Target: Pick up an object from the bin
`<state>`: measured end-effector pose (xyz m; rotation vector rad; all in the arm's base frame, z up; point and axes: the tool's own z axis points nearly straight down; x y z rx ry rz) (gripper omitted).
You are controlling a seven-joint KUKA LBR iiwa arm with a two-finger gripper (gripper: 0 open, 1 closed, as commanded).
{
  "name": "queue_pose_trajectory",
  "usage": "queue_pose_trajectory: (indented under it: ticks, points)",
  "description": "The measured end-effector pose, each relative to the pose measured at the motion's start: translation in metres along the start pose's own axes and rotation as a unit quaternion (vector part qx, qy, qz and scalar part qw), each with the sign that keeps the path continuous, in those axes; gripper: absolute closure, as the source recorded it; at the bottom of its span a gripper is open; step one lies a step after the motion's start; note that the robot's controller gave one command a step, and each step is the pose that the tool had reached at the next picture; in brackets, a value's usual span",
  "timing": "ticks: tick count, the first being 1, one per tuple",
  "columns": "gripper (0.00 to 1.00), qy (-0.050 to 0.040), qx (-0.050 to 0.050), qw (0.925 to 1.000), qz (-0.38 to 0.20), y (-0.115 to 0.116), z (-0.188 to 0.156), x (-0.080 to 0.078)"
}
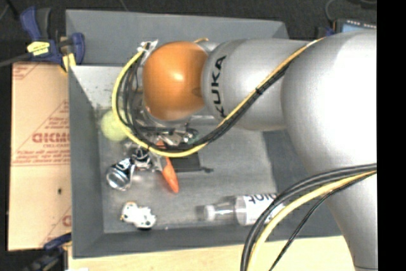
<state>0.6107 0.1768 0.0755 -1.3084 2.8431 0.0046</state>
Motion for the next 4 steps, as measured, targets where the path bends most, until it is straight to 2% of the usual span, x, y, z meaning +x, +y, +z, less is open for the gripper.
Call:
queue_pose_trajectory:
  ticks: [4]
  points:
    - [1.0, 0.0006, -0.001, 1.0, 0.003, 0.0, -0.039, 0.0]
